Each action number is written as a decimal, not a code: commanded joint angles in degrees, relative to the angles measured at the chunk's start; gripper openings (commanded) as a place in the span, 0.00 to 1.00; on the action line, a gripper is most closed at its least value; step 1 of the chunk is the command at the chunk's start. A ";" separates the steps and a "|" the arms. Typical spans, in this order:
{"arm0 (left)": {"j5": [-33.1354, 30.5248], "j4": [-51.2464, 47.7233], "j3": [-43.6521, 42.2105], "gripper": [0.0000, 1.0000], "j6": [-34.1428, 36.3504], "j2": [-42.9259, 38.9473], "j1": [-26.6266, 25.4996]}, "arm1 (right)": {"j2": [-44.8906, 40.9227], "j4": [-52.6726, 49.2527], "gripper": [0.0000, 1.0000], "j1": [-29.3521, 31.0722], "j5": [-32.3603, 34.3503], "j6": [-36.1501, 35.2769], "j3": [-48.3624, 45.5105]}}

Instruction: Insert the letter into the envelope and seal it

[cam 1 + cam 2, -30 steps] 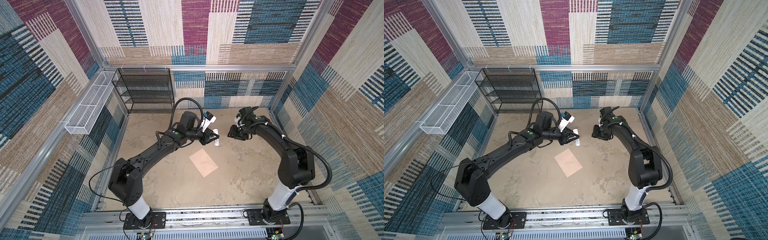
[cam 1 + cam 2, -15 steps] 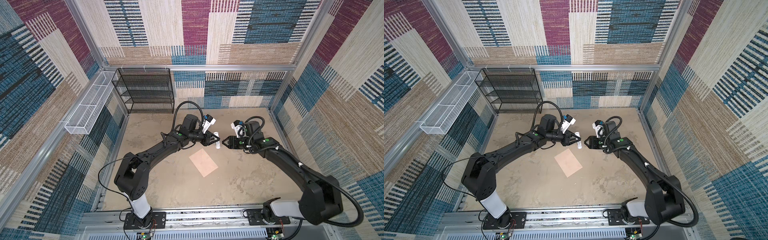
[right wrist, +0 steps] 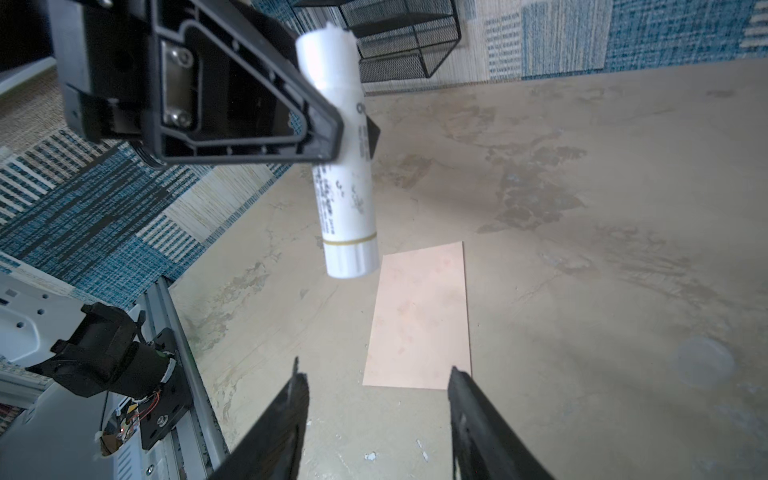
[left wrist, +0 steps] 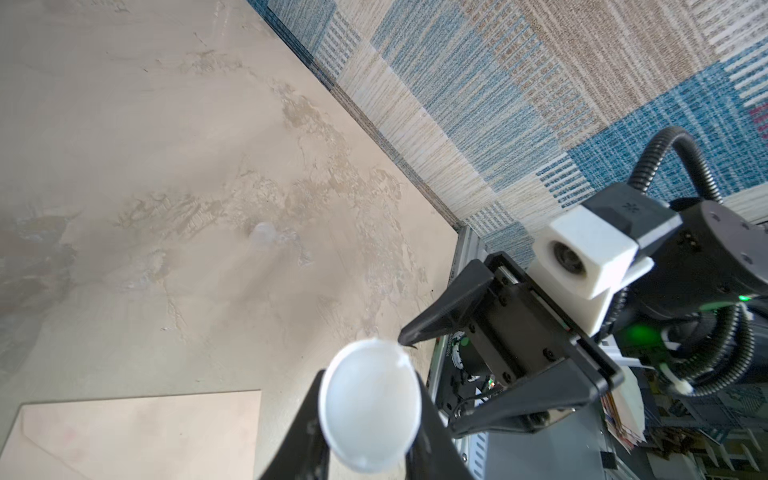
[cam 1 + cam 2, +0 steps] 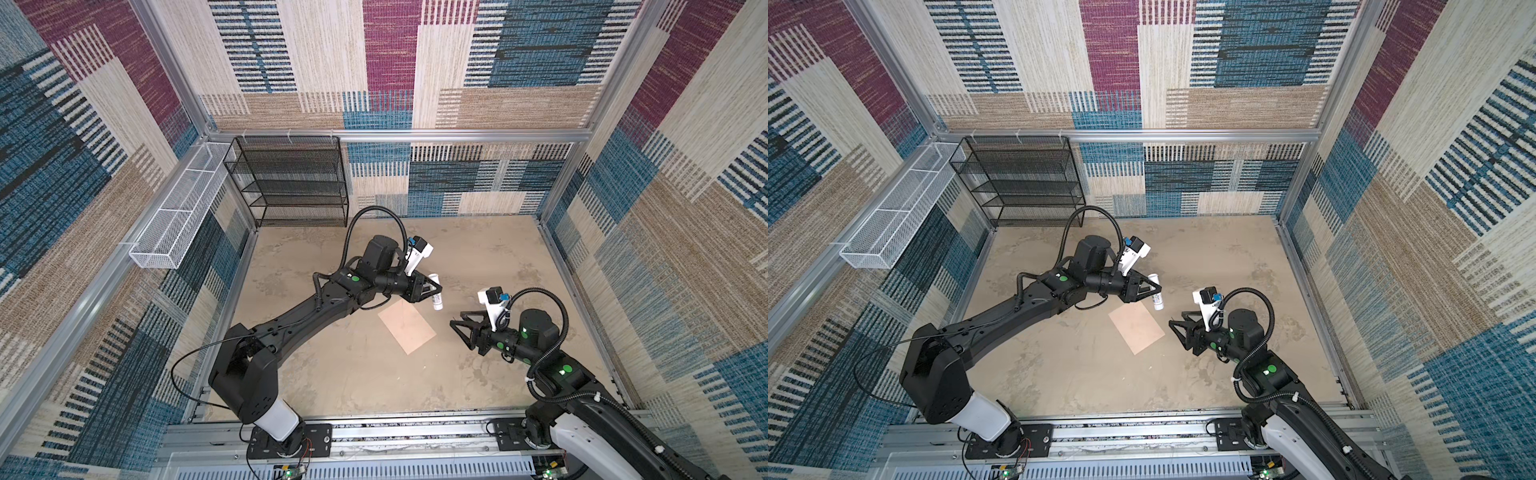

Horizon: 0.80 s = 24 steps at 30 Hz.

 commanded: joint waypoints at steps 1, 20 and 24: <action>-2.10 -1.52 0.75 0.03 -1.87 -1.02 -1.80 | 0.31 5.39 0.60 0.97 -1.46 0.42 -0.41; -1.98 -3.35 1.87 0.05 -4.11 -0.57 -6.03 | 6.05 12.10 0.29 6.84 1.75 1.22 0.85; -1.66 -4.55 2.27 0.06 -3.44 -0.09 -6.11 | 6.10 12.23 0.21 7.09 2.66 1.30 1.51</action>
